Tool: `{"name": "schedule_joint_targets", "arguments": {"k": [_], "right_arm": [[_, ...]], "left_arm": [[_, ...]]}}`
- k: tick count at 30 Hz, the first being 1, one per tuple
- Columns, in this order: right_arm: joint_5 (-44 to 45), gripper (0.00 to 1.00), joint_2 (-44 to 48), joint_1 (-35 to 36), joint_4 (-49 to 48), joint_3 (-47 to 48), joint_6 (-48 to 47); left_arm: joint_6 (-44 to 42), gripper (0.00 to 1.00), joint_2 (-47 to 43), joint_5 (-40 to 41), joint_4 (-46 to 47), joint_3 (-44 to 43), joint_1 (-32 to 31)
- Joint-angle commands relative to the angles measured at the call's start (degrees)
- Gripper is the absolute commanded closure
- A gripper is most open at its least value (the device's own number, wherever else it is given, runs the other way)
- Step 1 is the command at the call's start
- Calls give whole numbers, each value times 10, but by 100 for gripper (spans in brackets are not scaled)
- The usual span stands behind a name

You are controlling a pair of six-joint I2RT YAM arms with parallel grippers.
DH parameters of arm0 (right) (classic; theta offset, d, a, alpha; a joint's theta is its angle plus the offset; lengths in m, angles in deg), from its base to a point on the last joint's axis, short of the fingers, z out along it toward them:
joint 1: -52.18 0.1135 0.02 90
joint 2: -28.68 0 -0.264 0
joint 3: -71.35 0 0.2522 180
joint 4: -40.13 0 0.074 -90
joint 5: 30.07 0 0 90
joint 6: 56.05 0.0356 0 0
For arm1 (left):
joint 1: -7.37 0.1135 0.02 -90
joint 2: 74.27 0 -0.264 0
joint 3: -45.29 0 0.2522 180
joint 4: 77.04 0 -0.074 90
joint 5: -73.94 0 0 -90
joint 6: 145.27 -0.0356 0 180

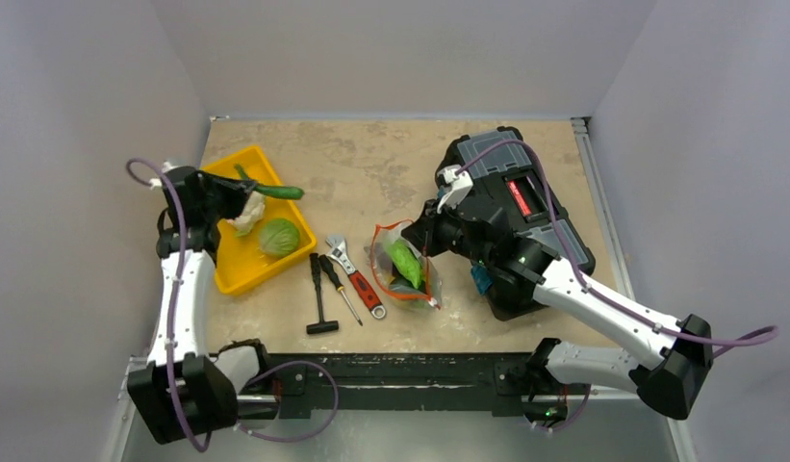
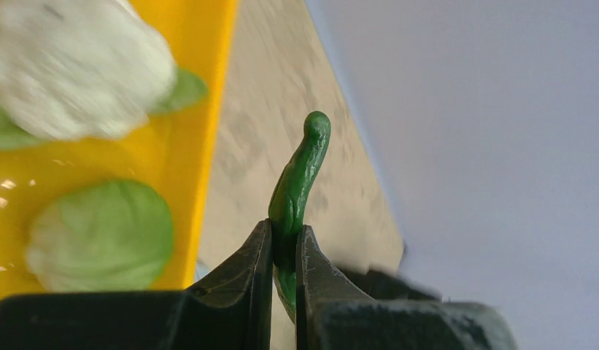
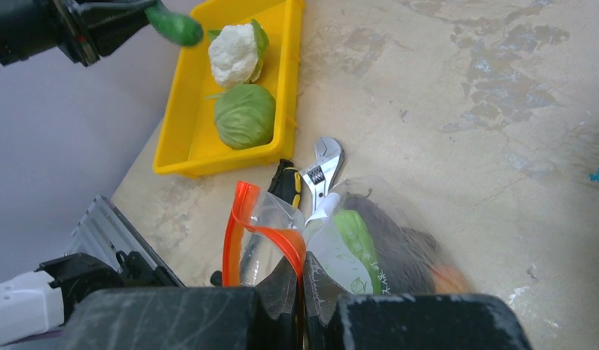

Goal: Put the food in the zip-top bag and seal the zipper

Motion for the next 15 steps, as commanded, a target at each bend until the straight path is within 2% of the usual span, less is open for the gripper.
{"name": "schedule_joint_targets", "arguments": {"k": [1, 4, 8, 11, 15], "right_arm": [[-13, 100, -11, -3, -1, 43, 15], [-17, 100, -20, -3, 4, 54, 32], [-38, 100, -23, -3, 6, 65, 61], [-51, 100, -27, -4, 7, 73, 92], [-78, 100, -31, -3, -3, 79, 135]], "left_arm": [[-113, 100, -111, -158, -1, 32, -103], [-130, 100, -205, -186, 24, 78, -157], [-180, 100, -310, -182, 17, 101, -224], [-205, 100, -367, -114, 38, 131, -297], [-230, 100, -368, -36, 57, 137, -394]]}}
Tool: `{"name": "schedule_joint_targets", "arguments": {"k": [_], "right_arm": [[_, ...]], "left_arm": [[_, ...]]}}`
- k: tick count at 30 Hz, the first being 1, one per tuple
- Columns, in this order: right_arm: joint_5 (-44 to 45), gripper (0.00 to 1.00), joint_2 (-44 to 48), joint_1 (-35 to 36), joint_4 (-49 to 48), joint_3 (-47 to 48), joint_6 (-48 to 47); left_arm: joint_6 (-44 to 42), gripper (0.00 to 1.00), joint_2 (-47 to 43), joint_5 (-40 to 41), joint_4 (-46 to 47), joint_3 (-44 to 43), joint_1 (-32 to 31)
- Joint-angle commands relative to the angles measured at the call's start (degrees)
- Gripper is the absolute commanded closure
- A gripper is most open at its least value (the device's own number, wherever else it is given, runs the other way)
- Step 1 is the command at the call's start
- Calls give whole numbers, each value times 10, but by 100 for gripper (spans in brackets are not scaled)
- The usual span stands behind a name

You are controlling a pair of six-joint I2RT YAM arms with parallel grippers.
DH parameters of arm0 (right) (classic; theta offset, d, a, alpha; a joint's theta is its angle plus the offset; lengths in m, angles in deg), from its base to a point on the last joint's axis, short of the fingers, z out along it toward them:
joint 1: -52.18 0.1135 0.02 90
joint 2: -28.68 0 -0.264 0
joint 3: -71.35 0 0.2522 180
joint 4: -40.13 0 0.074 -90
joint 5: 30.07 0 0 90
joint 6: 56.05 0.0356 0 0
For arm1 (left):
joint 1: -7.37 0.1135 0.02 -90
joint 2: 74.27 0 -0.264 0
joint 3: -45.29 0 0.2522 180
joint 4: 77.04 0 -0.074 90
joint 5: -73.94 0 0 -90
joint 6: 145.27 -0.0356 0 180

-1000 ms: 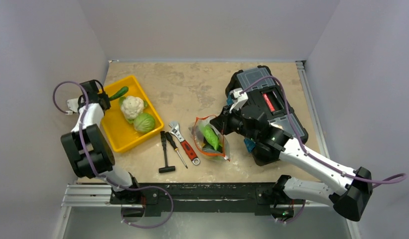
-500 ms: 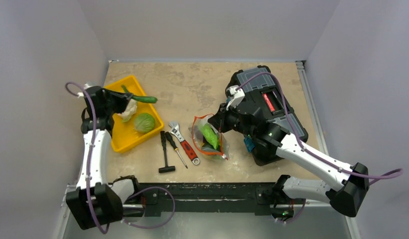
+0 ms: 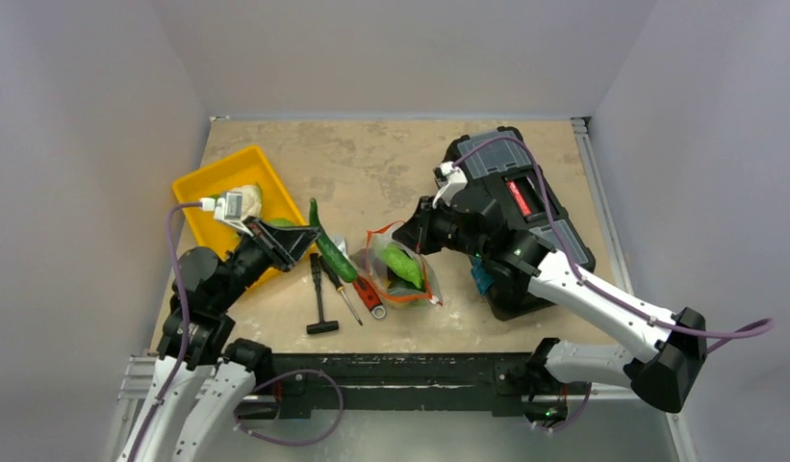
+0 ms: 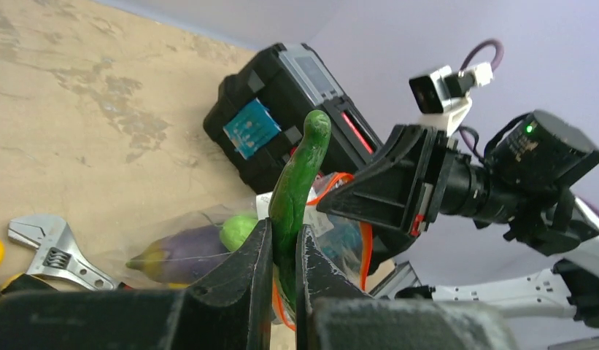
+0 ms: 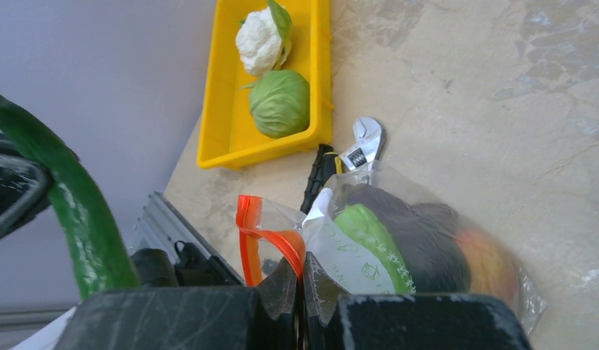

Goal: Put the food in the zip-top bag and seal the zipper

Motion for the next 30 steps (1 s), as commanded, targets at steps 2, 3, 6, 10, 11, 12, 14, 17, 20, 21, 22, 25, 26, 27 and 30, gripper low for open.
{"name": "schedule_joint_targets", "arguments": {"k": [2, 3, 6, 10, 11, 12, 14, 17, 20, 21, 22, 25, 26, 27, 30], "right_arm": [[-46, 100, 4, -3, -39, 35, 83], [-50, 100, 4, -3, -43, 36, 94], [-54, 100, 3, -3, -50, 39, 129], [-41, 100, 1, -3, -47, 49, 149], [-38, 100, 0, -4, -43, 53, 150], [-38, 100, 0, -3, -40, 55, 152], [-38, 100, 2, -3, -39, 56, 163], [-28, 100, 10, -3, -39, 56, 191], [-13, 100, 19, -4, -43, 54, 236], [-5, 100, 21, -4, -46, 52, 252], [1, 100, 25, -4, -50, 48, 268], [17, 100, 36, -4, -63, 34, 318], [18, 100, 39, -4, -73, 28, 331], [17, 100, 42, -4, -79, 23, 345], [5, 100, 46, -6, -104, 15, 381]], "left_arm": [[-71, 100, 28, 133, 52, 10, -127], [-84, 100, 35, 162, 69, 11, -154], [-145, 100, 65, 242, 144, 15, -243], [-204, 100, 135, 282, 225, 6, -317], [-218, 100, 145, 298, 244, 10, -331], [-233, 100, 153, 310, 269, 20, -344], [-269, 100, 166, 333, 344, 48, -374], [-324, 100, 197, 362, 465, 85, -417], [-335, 100, 236, 371, 547, 113, -441], [-327, 100, 248, 368, 580, 125, -444], [-320, 100, 259, 362, 621, 140, -447], [-317, 100, 298, 353, 759, 187, -461], [-326, 100, 314, 353, 805, 199, -469], [-340, 100, 331, 356, 840, 206, -478], [-379, 100, 384, 377, 884, 209, -504]]}}
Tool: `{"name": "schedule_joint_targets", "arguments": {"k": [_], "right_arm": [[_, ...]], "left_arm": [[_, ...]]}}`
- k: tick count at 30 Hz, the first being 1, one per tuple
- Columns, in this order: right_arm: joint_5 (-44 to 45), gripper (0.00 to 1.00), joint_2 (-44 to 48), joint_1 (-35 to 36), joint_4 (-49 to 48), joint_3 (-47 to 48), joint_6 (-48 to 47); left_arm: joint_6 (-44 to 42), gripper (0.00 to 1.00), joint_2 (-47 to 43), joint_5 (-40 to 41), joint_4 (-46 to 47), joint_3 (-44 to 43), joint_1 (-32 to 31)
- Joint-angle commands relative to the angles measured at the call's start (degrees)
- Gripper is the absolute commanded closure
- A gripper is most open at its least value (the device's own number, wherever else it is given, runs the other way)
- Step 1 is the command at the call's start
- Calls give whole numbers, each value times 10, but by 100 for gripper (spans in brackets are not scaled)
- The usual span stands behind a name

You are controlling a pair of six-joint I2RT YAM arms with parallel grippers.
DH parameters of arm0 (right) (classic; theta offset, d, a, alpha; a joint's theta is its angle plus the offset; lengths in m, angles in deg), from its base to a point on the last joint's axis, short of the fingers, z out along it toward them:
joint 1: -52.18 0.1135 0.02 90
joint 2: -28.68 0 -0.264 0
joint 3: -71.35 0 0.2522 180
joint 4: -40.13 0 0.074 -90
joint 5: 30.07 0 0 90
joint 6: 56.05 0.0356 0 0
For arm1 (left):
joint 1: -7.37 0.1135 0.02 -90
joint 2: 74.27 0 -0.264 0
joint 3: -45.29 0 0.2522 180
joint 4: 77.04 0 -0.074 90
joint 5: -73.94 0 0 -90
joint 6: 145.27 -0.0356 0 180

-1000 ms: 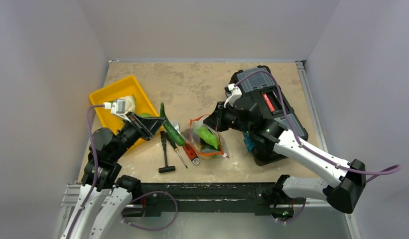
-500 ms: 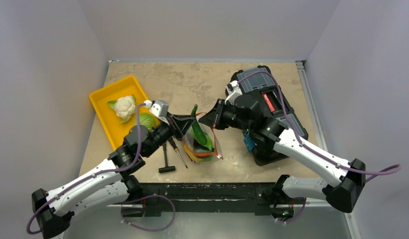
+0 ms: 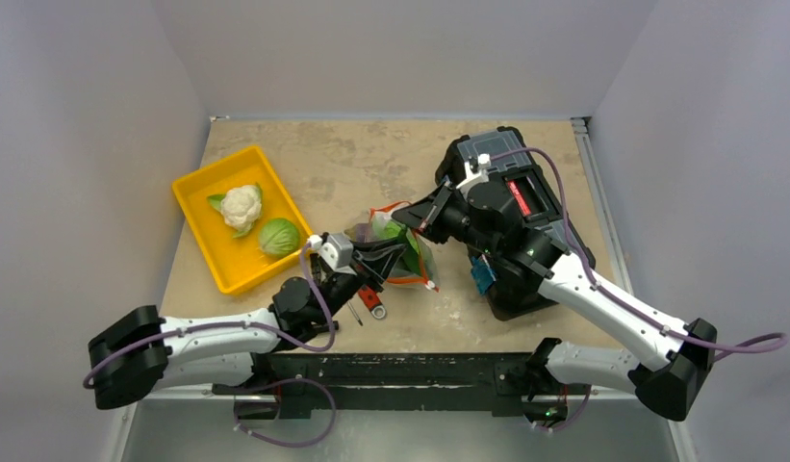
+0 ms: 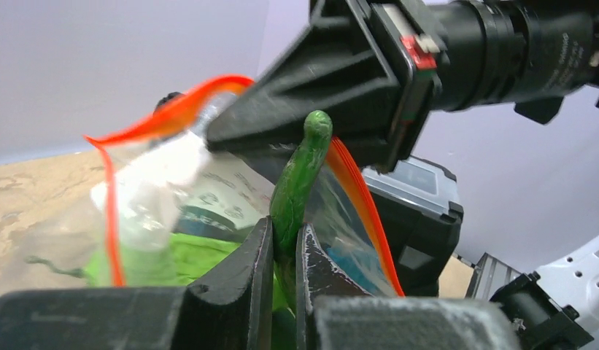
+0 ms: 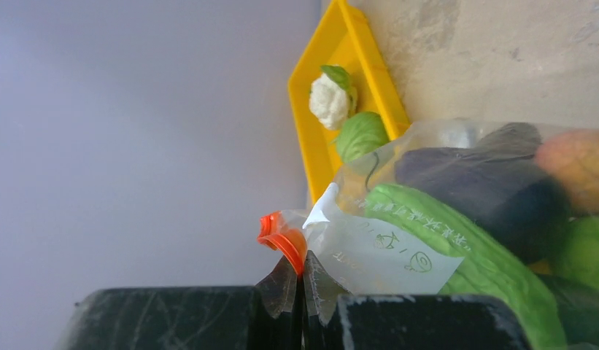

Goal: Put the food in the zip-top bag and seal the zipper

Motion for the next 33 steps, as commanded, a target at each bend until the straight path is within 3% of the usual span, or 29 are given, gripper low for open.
{"name": "schedule_joint_targets", "arguments": {"k": [1, 3, 7, 10, 12, 17, 22, 26, 30, 33], "right_arm": [[-29, 100, 25, 8, -101, -6, 99], [-37, 100, 27, 7, -110, -10, 116], [-32, 100, 28, 7, -119, -7, 110], [-28, 100, 31, 4, -108, -11, 86], [-21, 100, 36, 2, -90, -15, 62], [-5, 100, 58, -1, -59, -23, -3], [16, 100, 68, -2, -18, -16, -67], [2, 100, 64, -2, -6, -8, -107], [-1, 100, 57, -2, 8, -1, -144], [-2, 100, 45, -2, 25, 16, -165]], "left_arm": [[-55, 100, 68, 19, 170, 7, -28], [-60, 98, 108, 21, 208, 11, -29], [-46, 74, 133, 31, 236, 23, -31], [-3, 54, 99, 20, 182, 37, -31], [31, 28, 46, 3, 73, 30, -31], [111, 3, -89, -3, -361, -78, -31], [162, 0, -179, 33, -632, -168, -30], [209, 0, -250, 50, -727, -184, -30], [252, 1, -301, 63, -747, -175, -29], [286, 4, -289, 108, -858, -216, -28]]}}
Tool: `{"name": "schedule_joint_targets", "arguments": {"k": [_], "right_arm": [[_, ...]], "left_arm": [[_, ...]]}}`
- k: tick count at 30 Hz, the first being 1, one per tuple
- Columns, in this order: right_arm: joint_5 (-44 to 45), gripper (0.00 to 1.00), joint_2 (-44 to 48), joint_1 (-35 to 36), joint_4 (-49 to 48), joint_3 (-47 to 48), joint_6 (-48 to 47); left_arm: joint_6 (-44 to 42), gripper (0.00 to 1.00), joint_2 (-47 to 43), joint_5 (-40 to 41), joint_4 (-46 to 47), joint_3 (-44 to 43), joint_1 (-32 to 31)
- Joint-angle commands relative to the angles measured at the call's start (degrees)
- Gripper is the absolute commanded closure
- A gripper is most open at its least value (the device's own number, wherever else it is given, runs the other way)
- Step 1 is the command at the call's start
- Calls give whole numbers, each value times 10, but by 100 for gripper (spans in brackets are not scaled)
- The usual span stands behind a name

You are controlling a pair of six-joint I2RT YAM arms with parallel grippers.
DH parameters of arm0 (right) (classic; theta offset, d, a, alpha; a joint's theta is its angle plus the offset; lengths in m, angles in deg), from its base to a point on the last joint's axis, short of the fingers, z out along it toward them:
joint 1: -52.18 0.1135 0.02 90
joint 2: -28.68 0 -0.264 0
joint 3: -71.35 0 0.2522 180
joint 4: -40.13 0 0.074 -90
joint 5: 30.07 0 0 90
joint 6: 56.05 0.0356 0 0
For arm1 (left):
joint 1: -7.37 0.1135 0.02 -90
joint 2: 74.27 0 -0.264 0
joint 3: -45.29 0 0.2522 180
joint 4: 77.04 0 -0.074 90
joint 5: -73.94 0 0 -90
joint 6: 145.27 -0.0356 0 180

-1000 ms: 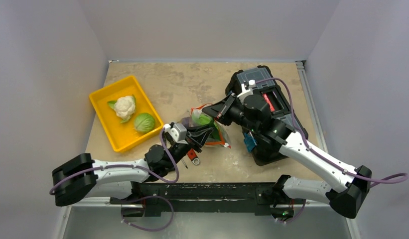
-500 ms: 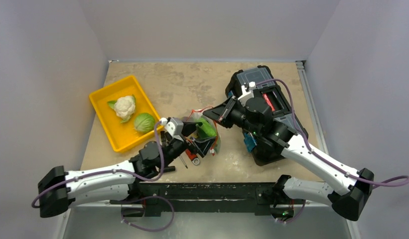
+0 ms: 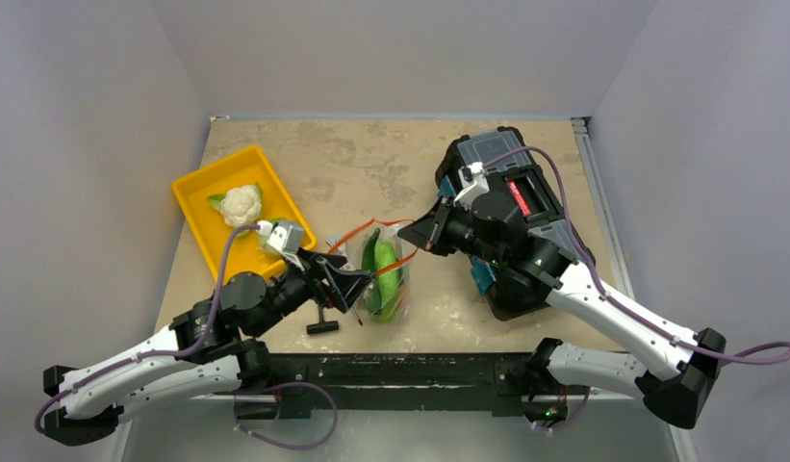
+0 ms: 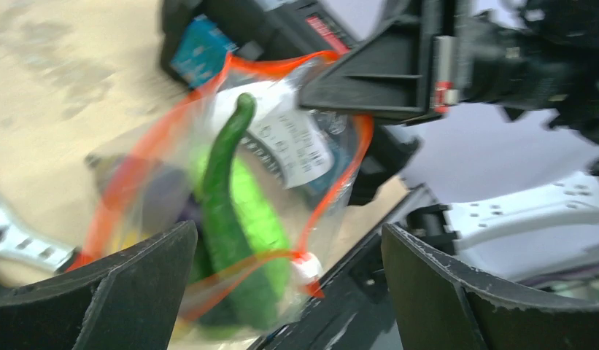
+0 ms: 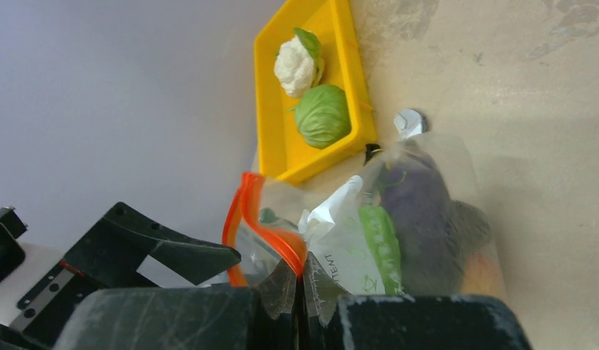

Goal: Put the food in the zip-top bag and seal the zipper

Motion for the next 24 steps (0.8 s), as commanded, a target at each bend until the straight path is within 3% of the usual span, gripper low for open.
{"name": "schedule_joint_targets", "arguments": {"k": [1, 4, 6, 10, 15, 21, 24], "right_arm": [[19, 100, -5, -8, 6, 50, -60], [19, 100, -10, -8, 19, 63, -75], [19, 100, -10, -8, 24, 66, -80], [6, 100, -5, -8, 26, 63, -82], [3, 100, 3, -8, 24, 58, -77], [-7, 100, -2, -8, 23, 62, -81], [-16, 100, -3, -8, 23, 63, -85]], "left_arm": [[80, 4, 20, 91, -212, -64, 2], [114, 2, 47, 104, -301, -110, 9], [110, 2, 54, 87, -313, -127, 12], [98, 8, 50, 66, -288, -117, 19], [88, 22, 64, 1, -233, -102, 43], [74, 17, 155, -84, -161, -105, 51], [78, 27, 199, -93, -151, -110, 52]]}}
